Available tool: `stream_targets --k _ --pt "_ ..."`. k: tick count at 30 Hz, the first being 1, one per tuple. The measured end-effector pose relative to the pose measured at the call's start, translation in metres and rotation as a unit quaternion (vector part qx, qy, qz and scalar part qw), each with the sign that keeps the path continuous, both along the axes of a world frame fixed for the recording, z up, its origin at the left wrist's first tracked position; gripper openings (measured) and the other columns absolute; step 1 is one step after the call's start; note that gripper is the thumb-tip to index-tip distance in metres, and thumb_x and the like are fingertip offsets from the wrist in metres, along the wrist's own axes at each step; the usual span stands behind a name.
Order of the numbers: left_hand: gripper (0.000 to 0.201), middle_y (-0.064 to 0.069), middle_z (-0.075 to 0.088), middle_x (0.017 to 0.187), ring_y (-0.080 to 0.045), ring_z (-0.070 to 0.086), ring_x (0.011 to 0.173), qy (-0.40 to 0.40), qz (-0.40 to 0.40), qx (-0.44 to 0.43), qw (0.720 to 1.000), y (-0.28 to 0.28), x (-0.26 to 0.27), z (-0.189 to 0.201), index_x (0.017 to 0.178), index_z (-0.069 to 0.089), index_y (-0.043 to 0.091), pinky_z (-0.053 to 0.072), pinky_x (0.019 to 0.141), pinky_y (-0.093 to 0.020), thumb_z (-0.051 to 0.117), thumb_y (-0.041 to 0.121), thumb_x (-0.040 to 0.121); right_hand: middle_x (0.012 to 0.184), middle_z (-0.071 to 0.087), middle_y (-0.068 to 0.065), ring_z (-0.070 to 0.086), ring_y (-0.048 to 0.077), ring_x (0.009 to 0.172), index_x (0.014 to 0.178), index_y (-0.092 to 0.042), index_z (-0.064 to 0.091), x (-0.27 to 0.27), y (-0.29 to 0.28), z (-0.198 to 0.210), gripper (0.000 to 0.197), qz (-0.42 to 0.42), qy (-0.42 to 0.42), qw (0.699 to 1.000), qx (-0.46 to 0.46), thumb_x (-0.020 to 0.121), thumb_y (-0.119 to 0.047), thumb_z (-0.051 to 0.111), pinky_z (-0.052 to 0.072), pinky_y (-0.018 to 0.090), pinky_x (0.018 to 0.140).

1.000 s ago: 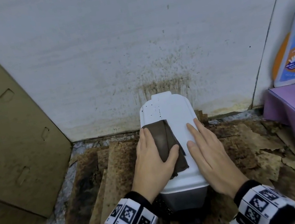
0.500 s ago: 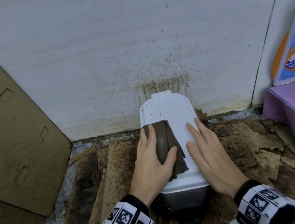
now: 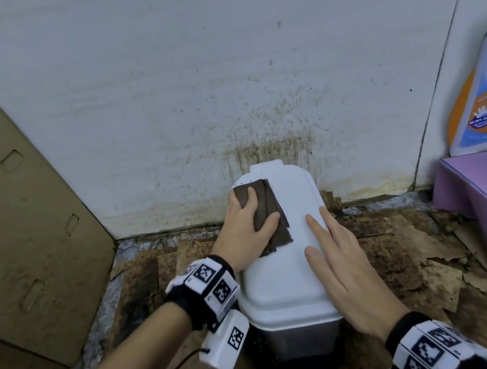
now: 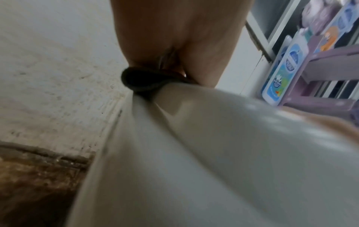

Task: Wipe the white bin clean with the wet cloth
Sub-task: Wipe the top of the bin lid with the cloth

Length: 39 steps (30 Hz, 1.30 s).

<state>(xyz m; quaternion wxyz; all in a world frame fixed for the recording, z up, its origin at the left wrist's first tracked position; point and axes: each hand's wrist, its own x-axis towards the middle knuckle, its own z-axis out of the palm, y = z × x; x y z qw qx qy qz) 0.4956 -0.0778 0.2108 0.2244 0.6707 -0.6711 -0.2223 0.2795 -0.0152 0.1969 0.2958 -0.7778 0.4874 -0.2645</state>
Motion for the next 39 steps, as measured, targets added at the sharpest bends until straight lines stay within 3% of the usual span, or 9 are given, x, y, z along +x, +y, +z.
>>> stream_targets --k 5,12,19,26,31,35,39 --pt "0.083 -0.015 -0.013 0.171 -0.032 0.011 0.158 -0.025 -0.011 0.052 0.998 -0.034 0.010 0.012 0.165 0.003 0.016 0.022 0.126 -0.044 0.045 0.054 0.104 0.161 -0.017 -0.032 -0.013 -0.007 0.148 0.157 -0.046 0.004 0.001 0.000 0.002 0.062 0.005 -0.003 1.000 0.011 0.100 -0.062 0.020 0.001 0.026 0.120" --pt "0.083 -0.017 -0.011 0.171 -0.033 0.013 0.158 -0.060 -0.023 0.063 0.996 -0.050 0.013 0.020 0.164 0.001 0.015 0.025 0.125 -0.043 0.043 0.053 0.105 0.162 -0.012 -0.029 -0.011 -0.005 0.149 0.158 -0.043 0.007 0.001 -0.002 0.000 0.063 -0.002 0.006 1.000 -0.004 0.100 -0.065 0.014 0.002 0.025 0.120" --pt "0.083 -0.011 -0.017 0.171 -0.027 0.005 0.159 -0.046 -0.022 0.056 0.997 -0.010 0.004 0.018 0.164 -0.002 0.016 0.019 0.127 -0.039 0.042 0.053 0.105 0.162 -0.012 -0.027 -0.010 -0.006 0.148 0.157 -0.044 0.007 0.001 -0.001 0.002 0.058 0.000 0.010 1.000 -0.007 0.102 -0.056 0.016 0.002 0.019 0.115" --pt "0.088 -0.001 -0.028 0.168 -0.019 -0.015 0.158 -0.014 -0.034 0.078 0.996 0.050 -0.007 0.015 0.163 -0.012 0.026 0.014 0.129 -0.039 0.042 0.059 0.102 0.163 -0.012 -0.026 -0.011 -0.006 0.148 0.158 -0.043 0.006 0.001 0.000 0.001 0.060 0.000 0.011 1.000 -0.010 0.100 -0.058 0.015 0.001 0.020 0.117" --pt "0.088 0.000 -0.028 0.168 -0.019 -0.014 0.158 0.002 -0.038 0.076 0.996 0.047 -0.006 0.014 0.163 -0.011 0.026 0.014 0.129 -0.038 0.043 0.059 0.102 0.162 -0.018 -0.025 -0.005 -0.005 0.147 0.157 -0.044 -0.002 0.000 0.000 0.001 0.060 0.011 0.038 0.999 -0.030 0.100 -0.061 0.005 0.008 0.024 0.119" --pt "0.088 -0.002 -0.027 0.169 -0.020 -0.009 0.159 -0.009 -0.053 0.095 0.994 0.026 0.002 0.021 0.164 -0.010 0.023 0.019 0.128 -0.039 0.043 0.058 0.103 0.160 -0.022 -0.029 -0.008 -0.008 0.144 0.156 -0.047 -0.003 0.002 0.001 0.005 0.059 0.008 0.036 0.999 -0.008 0.101 -0.058 0.014 0.007 0.023 0.119" --pt "0.087 -0.010 -0.023 0.169 -0.029 0.000 0.159 -0.062 -0.057 0.108 0.991 -0.018 0.009 0.024 0.163 -0.011 0.015 0.022 0.127 -0.043 0.039 0.056 0.104 0.158 -0.025 -0.032 -0.011 -0.009 0.144 0.155 -0.049 -0.004 0.001 0.000 0.007 0.061 0.010 0.028 1.000 0.006 0.098 -0.063 0.014 0.006 0.025 0.120"
